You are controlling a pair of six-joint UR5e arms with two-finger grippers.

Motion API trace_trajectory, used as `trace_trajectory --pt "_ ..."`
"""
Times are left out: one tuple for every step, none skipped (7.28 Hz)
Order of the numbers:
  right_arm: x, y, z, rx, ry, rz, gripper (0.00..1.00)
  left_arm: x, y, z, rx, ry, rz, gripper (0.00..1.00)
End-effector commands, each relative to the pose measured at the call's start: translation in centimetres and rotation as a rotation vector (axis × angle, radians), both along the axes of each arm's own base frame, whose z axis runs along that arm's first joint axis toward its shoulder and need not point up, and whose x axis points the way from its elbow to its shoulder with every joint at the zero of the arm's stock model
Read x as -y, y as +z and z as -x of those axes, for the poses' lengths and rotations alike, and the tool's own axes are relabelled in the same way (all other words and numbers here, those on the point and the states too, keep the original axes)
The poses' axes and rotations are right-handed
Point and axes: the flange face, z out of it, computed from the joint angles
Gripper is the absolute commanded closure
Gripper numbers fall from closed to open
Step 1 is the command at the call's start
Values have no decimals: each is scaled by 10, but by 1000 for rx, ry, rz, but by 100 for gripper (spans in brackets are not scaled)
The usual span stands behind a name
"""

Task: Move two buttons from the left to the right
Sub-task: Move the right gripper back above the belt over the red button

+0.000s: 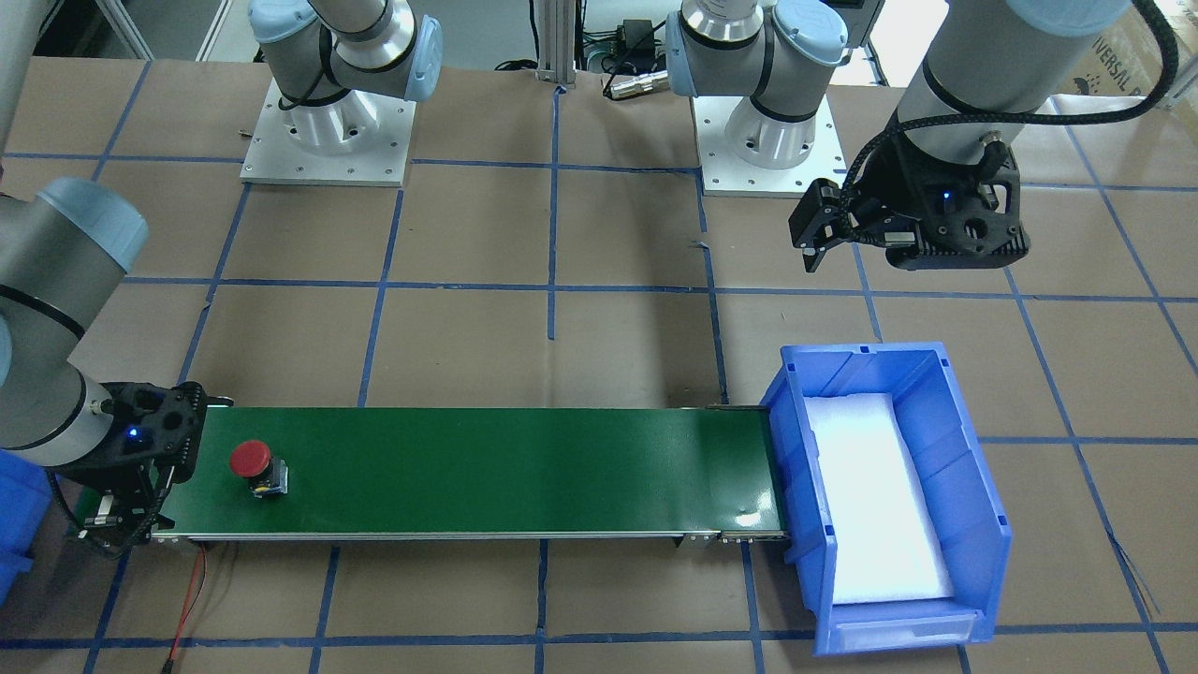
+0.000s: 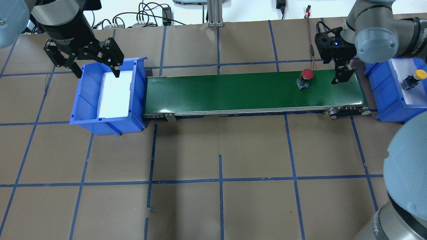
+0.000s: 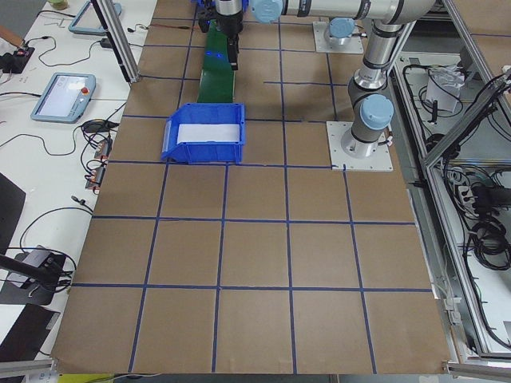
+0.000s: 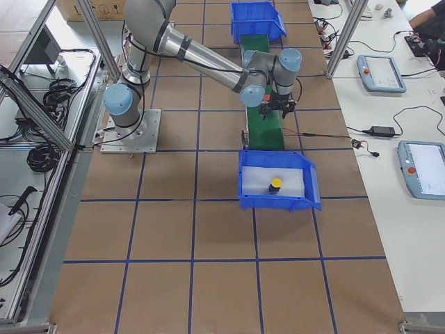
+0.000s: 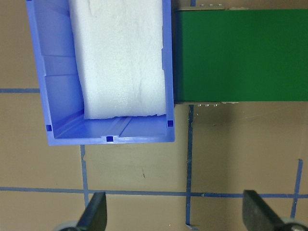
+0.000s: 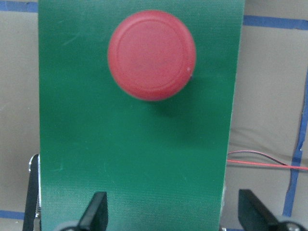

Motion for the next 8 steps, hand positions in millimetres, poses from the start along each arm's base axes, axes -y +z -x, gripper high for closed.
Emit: trace_trajectory --pt "-1 3 0 -1 -60 4 2 -1 -1 0 0 0 -1 0" --pt "-2 3 0 -2 -67 4 1 -1 -1 0 0 0 -1 0" --pt "-2 4 0 -4 -70 4 1 0 0 0 0 0 0 0" --pt "-2 5 0 -4 -70 5 1 -1 -1 0 0 0 -1 0" --pt "-3 5 -1 -4 -70 5 1 -1 -1 0 0 0 -1 0" --pt "-5 5 -1 -4 -70 4 1 -1 -1 0 0 0 -1 0" --pt "-5 5 -1 -2 -68 2 1 -1 -1 0 0 0 -1 0" --pt "-5 4 -1 -3 -68 2 1 -1 -1 0 0 0 -1 0"
